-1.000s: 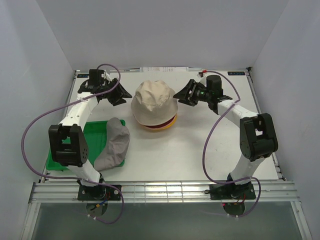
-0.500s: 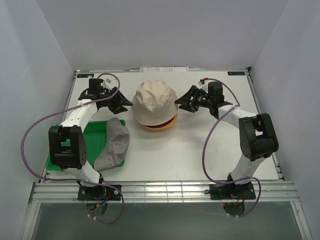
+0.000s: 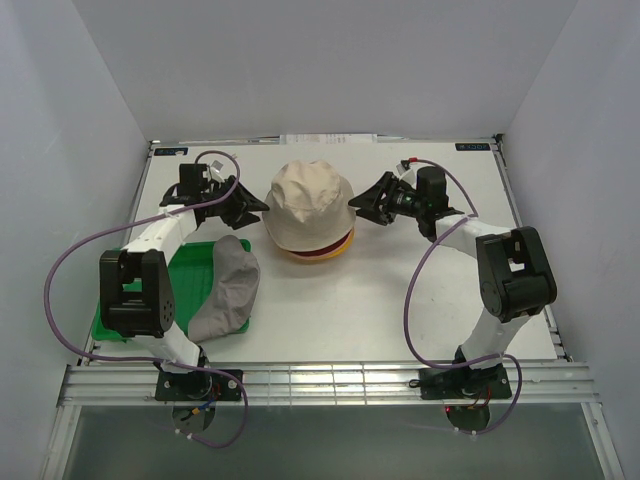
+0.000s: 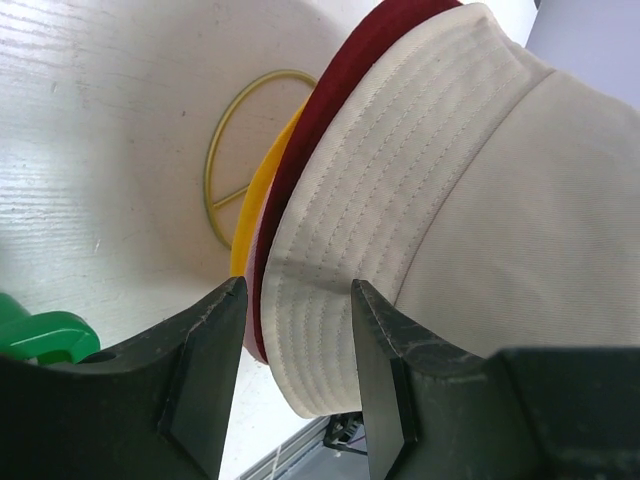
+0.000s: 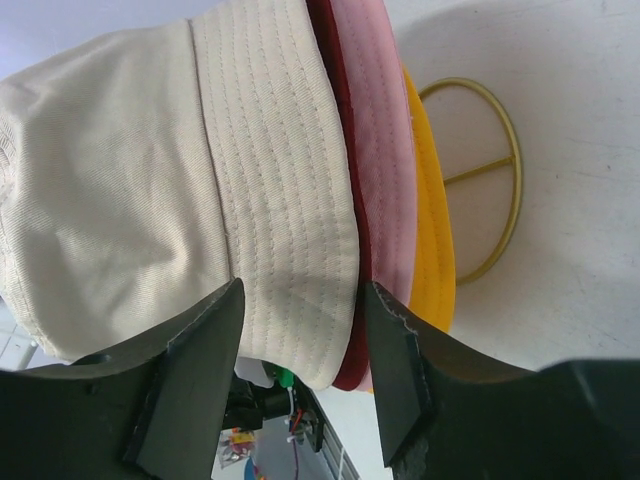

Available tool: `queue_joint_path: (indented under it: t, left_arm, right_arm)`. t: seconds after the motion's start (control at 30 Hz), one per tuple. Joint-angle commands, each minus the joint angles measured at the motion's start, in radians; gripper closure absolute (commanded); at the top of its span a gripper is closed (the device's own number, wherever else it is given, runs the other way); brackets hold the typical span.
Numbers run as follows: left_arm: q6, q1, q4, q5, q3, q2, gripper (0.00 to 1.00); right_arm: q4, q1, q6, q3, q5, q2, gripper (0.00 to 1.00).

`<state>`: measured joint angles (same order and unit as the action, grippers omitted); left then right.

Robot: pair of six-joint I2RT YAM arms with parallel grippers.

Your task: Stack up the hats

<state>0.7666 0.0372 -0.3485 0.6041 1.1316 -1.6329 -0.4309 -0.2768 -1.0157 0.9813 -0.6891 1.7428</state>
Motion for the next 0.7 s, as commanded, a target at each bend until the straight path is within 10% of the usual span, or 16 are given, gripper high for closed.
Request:
queue_joint_path:
  t: [0.0, 0.67]
  left_arm:
    - [0.022, 0.0, 0.059, 0.026, -0.013, 0.007, 0.44]
    - [0.043, 0.0, 0.101, 0.025, -0.065, 0.03, 0.67]
  right_arm:
    - [-0.08, -0.007, -0.024, -0.016, -0.023, 0.007, 0.43]
    - [-0.189, -0.013, -0.099, -0.073, -0.029, 0.015, 0.57]
